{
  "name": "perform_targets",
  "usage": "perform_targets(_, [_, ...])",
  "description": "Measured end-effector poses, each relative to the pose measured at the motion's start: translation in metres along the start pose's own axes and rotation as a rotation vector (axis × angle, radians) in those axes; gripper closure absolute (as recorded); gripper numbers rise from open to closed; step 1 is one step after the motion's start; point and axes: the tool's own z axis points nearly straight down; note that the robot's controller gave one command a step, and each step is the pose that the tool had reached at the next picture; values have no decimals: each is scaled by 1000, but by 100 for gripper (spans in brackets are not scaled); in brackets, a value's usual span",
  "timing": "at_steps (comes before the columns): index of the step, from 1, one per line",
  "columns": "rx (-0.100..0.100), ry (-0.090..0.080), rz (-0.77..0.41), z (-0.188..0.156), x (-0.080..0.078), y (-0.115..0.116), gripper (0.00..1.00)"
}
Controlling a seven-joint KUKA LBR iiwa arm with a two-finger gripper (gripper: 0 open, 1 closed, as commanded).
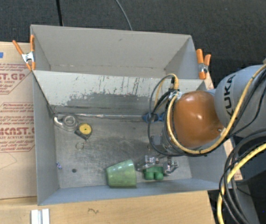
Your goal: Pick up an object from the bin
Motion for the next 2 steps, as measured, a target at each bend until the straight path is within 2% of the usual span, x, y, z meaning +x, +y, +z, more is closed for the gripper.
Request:
perform_targets(1, [-1, 0, -234, -116, 36, -47, 100])
perform_targets(2, [-2, -1, -261, -174, 36, -49, 100])
